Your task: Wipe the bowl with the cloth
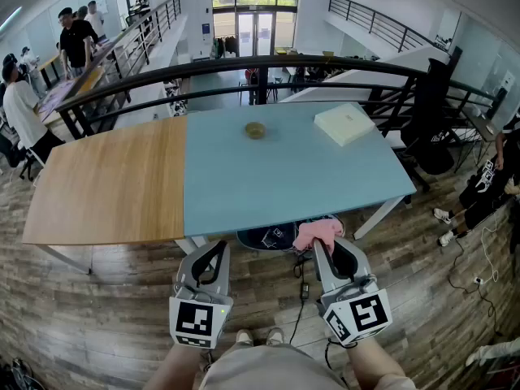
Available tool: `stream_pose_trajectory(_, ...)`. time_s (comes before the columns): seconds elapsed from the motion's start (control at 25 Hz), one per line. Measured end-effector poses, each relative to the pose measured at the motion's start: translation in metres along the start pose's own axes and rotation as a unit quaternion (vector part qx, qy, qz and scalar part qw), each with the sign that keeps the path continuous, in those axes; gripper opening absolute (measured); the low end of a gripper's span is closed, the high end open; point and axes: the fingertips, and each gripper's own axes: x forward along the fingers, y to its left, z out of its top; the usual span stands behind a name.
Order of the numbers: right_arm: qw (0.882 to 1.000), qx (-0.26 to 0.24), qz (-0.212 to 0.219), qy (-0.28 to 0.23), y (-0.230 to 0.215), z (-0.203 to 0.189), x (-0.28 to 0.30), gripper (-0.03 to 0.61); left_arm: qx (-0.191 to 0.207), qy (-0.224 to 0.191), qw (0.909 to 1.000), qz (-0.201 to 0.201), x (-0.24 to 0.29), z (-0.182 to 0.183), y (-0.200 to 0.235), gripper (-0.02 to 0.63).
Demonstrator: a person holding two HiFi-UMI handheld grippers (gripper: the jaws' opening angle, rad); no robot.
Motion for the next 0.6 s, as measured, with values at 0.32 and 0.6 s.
stream_pose_trajectory(0.32,1.0,0.016,0.011,-0.01,-0.004,0.001,-0.01,0.046,0.004,0.013,0.9999,-0.004,0.003,-0.002,-0.014,0.002)
stream_pose_trajectory(0.6,0.999,0.031,0.012,-0.01,-0.014,-0.006,-0.018,0.046,0.006,0.009,0.9999,-0.008,0.004,0.003,-0.032,0.003)
